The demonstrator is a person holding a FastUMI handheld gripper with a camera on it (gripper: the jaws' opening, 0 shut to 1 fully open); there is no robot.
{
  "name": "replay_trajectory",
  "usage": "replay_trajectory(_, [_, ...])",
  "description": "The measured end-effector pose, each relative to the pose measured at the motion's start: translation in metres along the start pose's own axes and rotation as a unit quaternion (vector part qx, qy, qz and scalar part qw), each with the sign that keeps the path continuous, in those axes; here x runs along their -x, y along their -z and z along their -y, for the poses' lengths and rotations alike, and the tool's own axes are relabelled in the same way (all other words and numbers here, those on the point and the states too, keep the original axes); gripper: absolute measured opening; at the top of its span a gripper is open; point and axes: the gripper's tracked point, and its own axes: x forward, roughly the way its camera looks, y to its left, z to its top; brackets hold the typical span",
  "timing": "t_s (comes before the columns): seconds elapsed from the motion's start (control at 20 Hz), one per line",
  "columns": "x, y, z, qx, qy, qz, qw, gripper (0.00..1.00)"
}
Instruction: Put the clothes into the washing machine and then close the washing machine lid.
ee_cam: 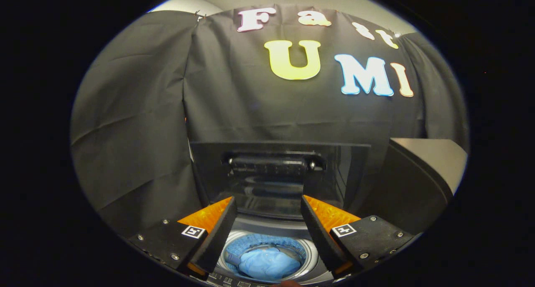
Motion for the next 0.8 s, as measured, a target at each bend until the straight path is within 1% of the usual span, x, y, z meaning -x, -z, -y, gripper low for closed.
replay_trajectory(0.25, [-0.012,-0.041,0.001,-0.005,0.007,0.030,1.000,0.94])
replay_trajectory(0.45, [-0.031,-0.064,0.003,-0.021,0.016,0.030,0.999,0.94])
replay_trajectory(0.65, [-0.050,-0.087,0.002,-0.023,0.020,0.038,0.999,0.94])
replay_trajectory(0.8, [-0.067,-0.101,-0.002,-0.024,0.018,0.029,0.999,0.94])
